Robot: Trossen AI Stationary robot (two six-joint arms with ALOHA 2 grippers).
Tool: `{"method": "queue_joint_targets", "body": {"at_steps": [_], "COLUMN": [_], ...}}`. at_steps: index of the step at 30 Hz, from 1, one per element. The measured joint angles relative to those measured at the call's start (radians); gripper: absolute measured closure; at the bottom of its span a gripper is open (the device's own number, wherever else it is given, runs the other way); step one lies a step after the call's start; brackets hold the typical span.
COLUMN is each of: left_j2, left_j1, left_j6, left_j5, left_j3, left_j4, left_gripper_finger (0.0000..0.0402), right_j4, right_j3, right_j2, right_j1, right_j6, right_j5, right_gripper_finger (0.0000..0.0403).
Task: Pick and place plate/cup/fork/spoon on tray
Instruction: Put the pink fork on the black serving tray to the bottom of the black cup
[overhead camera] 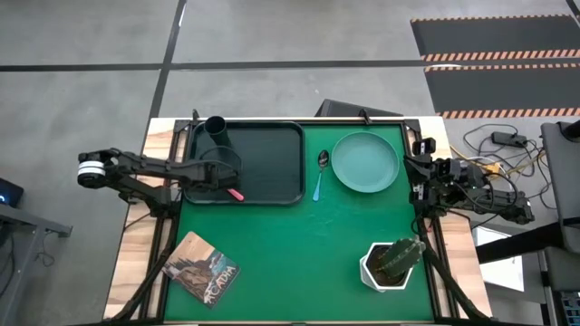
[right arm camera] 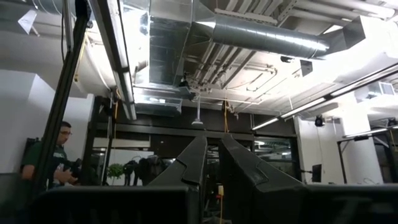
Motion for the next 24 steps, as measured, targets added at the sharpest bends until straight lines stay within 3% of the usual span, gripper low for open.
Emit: {"method": "queue_joint_targets", "body": {"at_steps": [5,15,24], "left_j2": [0.012,0.079,0.081], "left_j1": [0.001,-0.001,0.001], "left_j6": [-0.003,-0.010,-0.006], "left_j5": [0.035,0.033,-0.020], "left_j3": [-0.048,-0.051,-0.053], "left_j4": [0.150,0.164,0.172], "left_gripper_finger": [0.0192,0.0198,0.0293], "right_j4": [0.000,0.000,0.000], "right_j3": [0.000,0.000,0.000], "right_j2": [0.000,0.000,0.000], "right_j1": [0.000,0.000,0.000], "right_j6": [-0.004,-0.007,-0.007], "right_j5": [0.000,0.000,0.000], "right_gripper_finger": [0.0371,0.0371,0.0371]}}
